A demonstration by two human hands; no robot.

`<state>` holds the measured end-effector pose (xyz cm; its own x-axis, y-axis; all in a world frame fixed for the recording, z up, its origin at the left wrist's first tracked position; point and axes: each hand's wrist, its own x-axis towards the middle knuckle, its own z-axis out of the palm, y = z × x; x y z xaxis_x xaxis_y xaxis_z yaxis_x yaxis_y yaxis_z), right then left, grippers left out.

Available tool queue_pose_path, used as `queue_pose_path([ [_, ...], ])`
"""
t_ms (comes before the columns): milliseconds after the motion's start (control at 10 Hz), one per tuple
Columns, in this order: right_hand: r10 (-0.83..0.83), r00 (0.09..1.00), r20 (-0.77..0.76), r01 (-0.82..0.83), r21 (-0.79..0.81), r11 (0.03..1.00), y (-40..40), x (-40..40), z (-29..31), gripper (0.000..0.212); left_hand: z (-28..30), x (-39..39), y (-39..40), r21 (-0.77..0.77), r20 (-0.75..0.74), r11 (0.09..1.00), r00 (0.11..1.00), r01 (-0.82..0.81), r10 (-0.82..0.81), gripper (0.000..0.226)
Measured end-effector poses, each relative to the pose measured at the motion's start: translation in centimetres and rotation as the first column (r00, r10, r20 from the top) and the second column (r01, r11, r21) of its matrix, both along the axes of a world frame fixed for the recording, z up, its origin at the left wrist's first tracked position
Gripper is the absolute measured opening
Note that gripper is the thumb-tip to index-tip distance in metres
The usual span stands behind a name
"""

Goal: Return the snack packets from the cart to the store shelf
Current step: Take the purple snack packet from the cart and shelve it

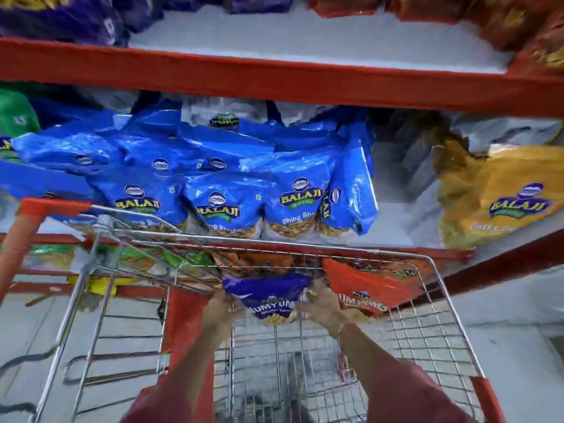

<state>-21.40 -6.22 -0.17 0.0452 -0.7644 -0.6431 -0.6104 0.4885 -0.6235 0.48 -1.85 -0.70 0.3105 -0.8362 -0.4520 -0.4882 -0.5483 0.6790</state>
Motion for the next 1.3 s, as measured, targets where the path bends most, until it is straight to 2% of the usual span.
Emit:
queue_pose_path([
  [100,0.051,0.998,0.024,-0.05,-0.017,0.999,-0.8,-0.7,-2.9,0.046,1.1,0.8,-0.8,0.05,-0.036,0.997,0.997,-0.067,0.068,0.034],
  [200,0.02,1.0,-0.007,-0.021,-0.108,0.994,-0.3,-0.8,-2.4,0.031,1.5,1.2,-0.3,0.019,-0.008,0.998,0.998,-0.059,0.059,0.018],
  [300,0.014,0.999,-0.034,-0.019,-0.159,0.987,0.2,-0.6,-1.5,0.023,1.3,1.3,0.3,-0.031,0.031,0.999,0.999,-0.021,0.022,0.013],
  [400,0.006,1.0,0.023,-0.001,-0.221,0.975,1.1,-0.9,0.7,0.014,2.8,1.3,1.1,-0.133,0.067,0.991,0.998,0.008,0.001,0.015],
  [500,0.044,0.997,0.059,-0.022,-0.322,0.946,2.5,-1.4,3.2,0.009,4.8,1.2,2.5,-0.229,-0.009,0.973,1.0,-0.011,0.009,0.03],
  [600,0.069,0.988,0.14,-0.013,-0.37,0.929,3.3,-1.9,6.1,0.01,7.6,0.9,3.6,-0.312,-0.194,0.941,0.978,-0.133,0.074,0.025],
  [700,0.081,0.964,0.253,0.034,-0.421,0.906,3.7,-2.1,9.6,0.017,10.8,0.6,3.7,-0.404,-0.281,0.895,0.957,-0.189,0.075,0.02],
  [800,0.07,0.908,0.413,0.125,-0.428,0.895,3.6,-2.4,12.6,0.017,13.9,0.6,3.0,-0.479,-0.357,0.85,0.933,-0.221,0.041,0.026],
  [900,0.073,0.863,0.5,0.196,-0.463,0.864,3.1,-2.3,15.7,0.015,17.3,0.4,2.2,-0.552,-0.399,0.794,0.917,-0.254,0.016,0.021],
  [1100,0.132,0.791,0.598,0.28,-0.545,0.79,1.2,-2.2,24.2,0.018,25.4,0.3,0.0,-0.665,-0.474,0.679,0.878,-0.31,-0.063,0.029],
  [1300,0.245,0.7,0.671,0.356,-0.625,0.695,-1.7,-1.5,34.7,0.018,34.8,0.8,-3.9,-0.794,-0.465,0.513,0.869,-0.327,-0.166,0.015],
])
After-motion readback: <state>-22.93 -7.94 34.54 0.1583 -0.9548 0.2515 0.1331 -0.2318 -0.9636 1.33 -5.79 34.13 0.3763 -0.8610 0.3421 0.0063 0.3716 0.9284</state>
